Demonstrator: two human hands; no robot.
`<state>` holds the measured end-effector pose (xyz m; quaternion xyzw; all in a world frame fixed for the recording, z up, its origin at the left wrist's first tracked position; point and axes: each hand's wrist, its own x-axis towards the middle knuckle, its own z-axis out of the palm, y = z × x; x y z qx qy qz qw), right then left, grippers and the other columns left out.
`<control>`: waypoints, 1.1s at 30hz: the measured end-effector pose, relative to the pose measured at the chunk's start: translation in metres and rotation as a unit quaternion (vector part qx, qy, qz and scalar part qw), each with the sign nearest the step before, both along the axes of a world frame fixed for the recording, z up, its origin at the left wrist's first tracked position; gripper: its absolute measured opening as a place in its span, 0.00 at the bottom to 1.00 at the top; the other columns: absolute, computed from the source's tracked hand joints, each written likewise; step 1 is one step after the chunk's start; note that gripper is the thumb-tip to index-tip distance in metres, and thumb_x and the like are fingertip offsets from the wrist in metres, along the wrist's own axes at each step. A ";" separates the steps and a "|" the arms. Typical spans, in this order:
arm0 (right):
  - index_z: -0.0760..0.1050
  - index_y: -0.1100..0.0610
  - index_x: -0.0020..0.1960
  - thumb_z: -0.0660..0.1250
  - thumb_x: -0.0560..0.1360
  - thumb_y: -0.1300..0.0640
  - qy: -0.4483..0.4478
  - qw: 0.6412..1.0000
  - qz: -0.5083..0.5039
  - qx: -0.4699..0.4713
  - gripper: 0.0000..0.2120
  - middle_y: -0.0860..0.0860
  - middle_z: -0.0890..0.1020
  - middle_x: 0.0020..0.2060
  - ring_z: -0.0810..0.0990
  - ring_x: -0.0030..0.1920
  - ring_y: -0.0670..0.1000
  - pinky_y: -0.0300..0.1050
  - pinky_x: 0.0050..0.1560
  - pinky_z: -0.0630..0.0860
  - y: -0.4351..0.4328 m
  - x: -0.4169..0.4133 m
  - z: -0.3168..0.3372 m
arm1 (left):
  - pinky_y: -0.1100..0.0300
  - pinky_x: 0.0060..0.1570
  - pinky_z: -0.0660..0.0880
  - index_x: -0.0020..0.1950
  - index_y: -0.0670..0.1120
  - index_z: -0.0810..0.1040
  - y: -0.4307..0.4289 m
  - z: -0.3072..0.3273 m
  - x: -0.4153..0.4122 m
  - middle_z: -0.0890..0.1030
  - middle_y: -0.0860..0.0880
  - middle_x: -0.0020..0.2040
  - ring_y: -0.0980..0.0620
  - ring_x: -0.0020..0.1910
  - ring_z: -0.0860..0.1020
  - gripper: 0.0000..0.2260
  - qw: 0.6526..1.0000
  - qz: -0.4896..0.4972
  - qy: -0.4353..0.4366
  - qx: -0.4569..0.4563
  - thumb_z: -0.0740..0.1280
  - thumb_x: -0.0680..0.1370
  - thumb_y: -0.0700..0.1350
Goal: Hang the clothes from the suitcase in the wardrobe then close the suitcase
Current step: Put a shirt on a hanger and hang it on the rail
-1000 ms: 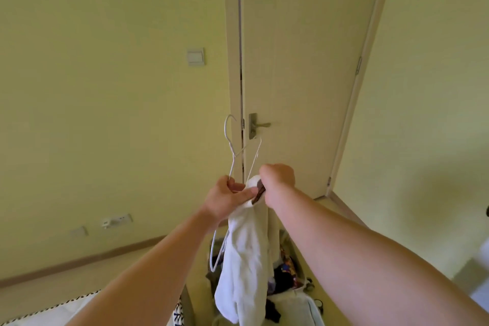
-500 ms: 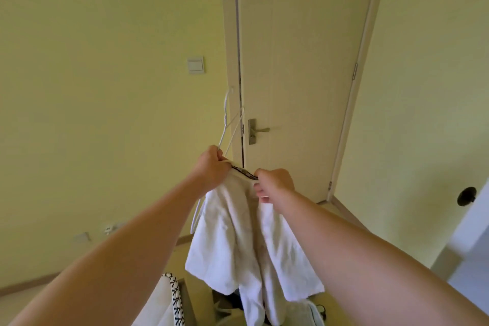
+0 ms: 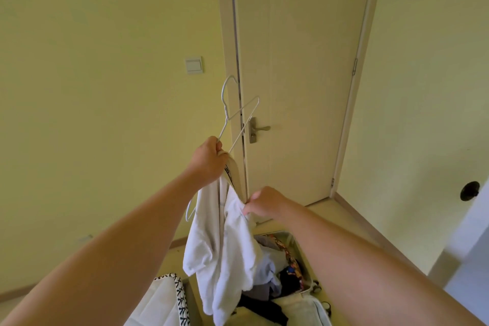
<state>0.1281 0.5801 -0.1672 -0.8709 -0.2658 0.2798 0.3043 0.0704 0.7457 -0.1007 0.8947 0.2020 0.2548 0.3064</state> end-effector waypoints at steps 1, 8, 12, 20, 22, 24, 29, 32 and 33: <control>0.81 0.58 0.55 0.74 0.70 0.52 -0.004 0.999 0.028 -0.016 0.16 0.50 0.80 0.48 0.79 0.49 0.52 0.47 0.51 0.77 0.001 -0.002 -0.002 | 0.57 0.33 0.63 0.43 0.47 0.65 0.003 0.000 -0.001 0.71 0.50 0.38 0.50 0.35 0.66 0.09 1.000 -0.003 -0.003 0.000 0.63 0.77 0.37; 0.77 0.51 0.64 0.71 0.66 0.37 -0.117 0.988 0.104 -0.013 0.31 0.51 0.63 0.76 0.59 0.77 0.59 0.62 0.72 0.63 0.024 -0.026 -0.005 | 0.57 0.36 0.67 0.40 0.48 0.63 0.015 0.005 -0.008 0.79 0.44 0.43 0.48 0.38 0.70 0.13 0.998 -0.028 0.004 -0.060 0.63 0.73 0.32; 0.79 0.56 0.46 0.69 0.71 0.39 -0.102 0.984 0.116 0.094 0.20 0.52 0.82 0.45 0.80 0.48 0.54 0.48 0.49 0.75 0.041 -0.033 0.014 | 0.57 0.38 0.70 0.40 0.47 0.64 0.019 0.003 -0.015 0.80 0.41 0.43 0.47 0.39 0.73 0.14 0.989 -0.045 -0.011 -0.143 0.59 0.69 0.28; 0.75 0.60 0.40 0.56 0.83 0.52 -0.047 0.993 -0.006 0.107 0.18 0.55 0.80 0.30 0.84 0.30 0.59 0.45 0.33 0.78 0.049 -0.030 0.020 | 0.55 0.47 0.76 0.44 0.44 0.69 0.021 -0.005 -0.025 0.84 0.49 0.51 0.49 0.50 0.79 0.07 0.986 -0.040 0.001 -0.162 0.64 0.68 0.36; 0.77 0.64 0.51 0.57 0.83 0.54 0.054 0.982 -0.108 0.142 0.16 0.60 0.83 0.38 0.84 0.32 0.61 0.47 0.33 0.81 0.050 -0.025 0.023 | 0.56 0.45 0.77 0.48 0.44 0.74 0.023 -0.010 -0.029 0.82 0.50 0.52 0.48 0.52 0.80 0.11 0.989 -0.021 0.010 -0.149 0.65 0.66 0.40; 0.76 0.66 0.57 0.59 0.82 0.58 0.116 0.961 -0.178 0.177 0.13 0.61 0.84 0.42 0.85 0.34 0.60 0.51 0.38 0.84 0.050 -0.020 0.025 | 0.58 0.41 0.74 0.50 0.43 0.75 0.024 -0.018 -0.032 0.82 0.49 0.51 0.47 0.50 0.80 0.11 0.991 -0.004 0.017 -0.131 0.68 0.69 0.38; 0.71 0.57 0.61 0.60 0.74 0.62 0.166 0.899 -0.286 0.289 0.16 0.59 0.81 0.50 0.86 0.38 0.63 0.59 0.38 0.85 0.054 -0.009 0.027 | 0.51 0.43 0.75 0.44 0.46 0.66 0.017 -0.045 -0.037 0.84 0.48 0.45 0.47 0.42 0.77 0.18 0.990 -0.028 0.066 -0.120 0.76 0.69 0.40; 0.73 0.57 0.55 0.60 0.72 0.60 0.155 0.891 -0.290 0.312 0.12 0.60 0.83 0.50 0.86 0.37 0.61 0.63 0.45 0.84 0.057 -0.006 0.028 | 0.58 0.39 0.72 0.47 0.46 0.68 0.011 -0.060 -0.038 0.82 0.49 0.48 0.51 0.42 0.75 0.24 0.986 -0.044 0.088 -0.135 0.82 0.67 0.51; 0.73 0.58 0.57 0.60 0.76 0.61 0.176 0.878 -0.297 0.332 0.10 0.60 0.83 0.50 0.86 0.34 0.60 0.62 0.45 0.84 0.056 -0.008 0.033 | 0.59 0.38 0.71 0.49 0.45 0.69 0.010 -0.065 -0.038 0.80 0.49 0.50 0.52 0.43 0.76 0.25 0.985 -0.043 0.104 -0.129 0.82 0.67 0.52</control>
